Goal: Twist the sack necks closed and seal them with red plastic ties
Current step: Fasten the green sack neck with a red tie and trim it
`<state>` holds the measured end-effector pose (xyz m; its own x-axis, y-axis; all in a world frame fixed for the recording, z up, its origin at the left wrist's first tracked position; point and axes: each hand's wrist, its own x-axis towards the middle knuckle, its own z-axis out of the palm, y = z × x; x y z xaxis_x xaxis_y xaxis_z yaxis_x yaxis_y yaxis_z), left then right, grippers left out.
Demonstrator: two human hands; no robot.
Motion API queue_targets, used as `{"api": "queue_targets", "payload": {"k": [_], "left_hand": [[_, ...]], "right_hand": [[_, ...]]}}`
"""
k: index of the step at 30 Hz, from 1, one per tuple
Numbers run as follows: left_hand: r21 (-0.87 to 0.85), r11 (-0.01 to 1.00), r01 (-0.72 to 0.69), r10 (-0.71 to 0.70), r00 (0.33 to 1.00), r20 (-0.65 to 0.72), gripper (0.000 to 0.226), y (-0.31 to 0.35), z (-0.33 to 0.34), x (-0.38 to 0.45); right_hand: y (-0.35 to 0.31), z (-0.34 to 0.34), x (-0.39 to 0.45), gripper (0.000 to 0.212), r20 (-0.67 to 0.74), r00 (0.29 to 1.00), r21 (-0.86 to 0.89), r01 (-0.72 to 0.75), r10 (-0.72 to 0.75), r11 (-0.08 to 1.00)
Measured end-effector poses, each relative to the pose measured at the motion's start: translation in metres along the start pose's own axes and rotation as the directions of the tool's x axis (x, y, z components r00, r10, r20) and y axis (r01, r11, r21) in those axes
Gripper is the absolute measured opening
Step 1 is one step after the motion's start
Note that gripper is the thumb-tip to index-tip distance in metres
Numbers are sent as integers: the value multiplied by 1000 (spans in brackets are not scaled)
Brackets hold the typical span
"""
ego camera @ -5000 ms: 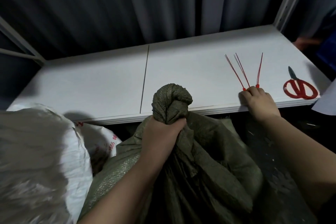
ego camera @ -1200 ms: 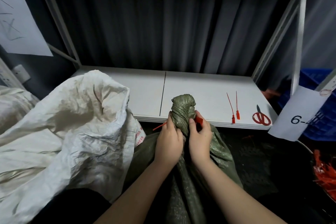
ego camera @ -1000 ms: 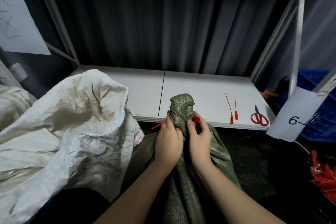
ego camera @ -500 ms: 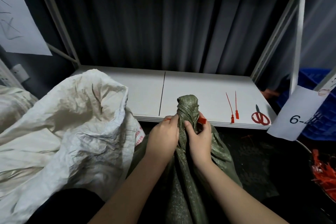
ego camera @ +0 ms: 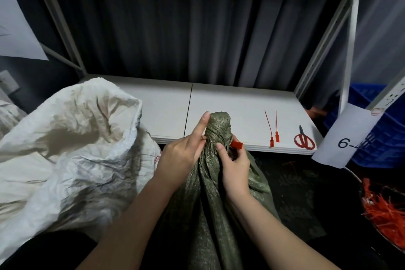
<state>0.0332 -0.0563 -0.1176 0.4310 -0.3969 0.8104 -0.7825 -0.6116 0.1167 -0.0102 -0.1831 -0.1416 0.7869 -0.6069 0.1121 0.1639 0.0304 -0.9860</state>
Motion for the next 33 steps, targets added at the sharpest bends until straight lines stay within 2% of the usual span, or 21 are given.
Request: {"api": "queue_targets", "payload": {"k": [2,3,4,5,6,7,8,9,11,12,13,15,17,20,22,24,28,31,33], "left_hand": [[-105,992,74,-74,997,11,86,4,1,3],[-185,963,194,-190,981,38,86,7,1,4],[-300,882,364,-349,931,105,81,12,1,6],[-417,749,515,-487,855,181,67,16,2,6],[-504,622,599,-576,786,223,46,18,6,6],[-547,556,626,-620,751,230,24,19,8,7],[-553,572,605,-611,765,204,9,18,7,6],[-508,682,525,-538,832,138,5,16,8,5],[-280,925,257,-253,966,53,15,14,9,3],[-165,979,122,-116,992,46,16,15,9,2],[-72,997,21,-17,998,53,15,16,7,2],[63,993,-96,91,993,78,9,19,6,2],[112,977,-180,168,979,114,4,17,8,5],[88,978,-187,170,971,169,8,14,12,11],[57,988,-143,130,973,193,3,15,11,12],[31,995,-91,82,975,209,17,15,11,10],[72,997,-36,17,969,246,26,17,6,11],[149,988,-28,-25,938,346,11,17,2,11],[232,971,-50,-57,900,432,35,20,1,10]], "right_hand": [[0,-1,1,35,-1,1000,48,-25,26,999],[2,-1,2,37,-8,999,60,-42,43,997],[2,-1,3,39,-19,998,74,-61,63,995],[3,-1,5,40,-32,996,99,-83,86,992],[2,-1,6,40,-41,993,138,-104,110,985],[2,-1,7,39,-42,991,176,-121,130,977],[1,0,7,38,-39,989,198,-129,140,972],[0,0,7,38,-37,989,201,-133,143,970],[-1,1,7,37,-38,991,182,-120,129,976],[-2,0,6,36,-40,993,164,-107,115,981],[-2,0,5,36,-43,994,141,-94,101,986],[-3,1,3,33,-48,996,84,-70,74,994],[-4,1,-1,33,-58,997,58,-42,45,997],[-6,2,-5,31,-69,996,133,-48,58,990],[-8,0,-5,20,-51,996,163,-59,68,985],[-6,-4,-4,6,-21,997,189,-69,74,979],[-8,-11,0,19,-68,993,192,-85,100,978],[-15,-13,3,22,-85,979,339,-149,187,929],[-18,-12,4,21,-65,974,395,-176,219,901]]}}
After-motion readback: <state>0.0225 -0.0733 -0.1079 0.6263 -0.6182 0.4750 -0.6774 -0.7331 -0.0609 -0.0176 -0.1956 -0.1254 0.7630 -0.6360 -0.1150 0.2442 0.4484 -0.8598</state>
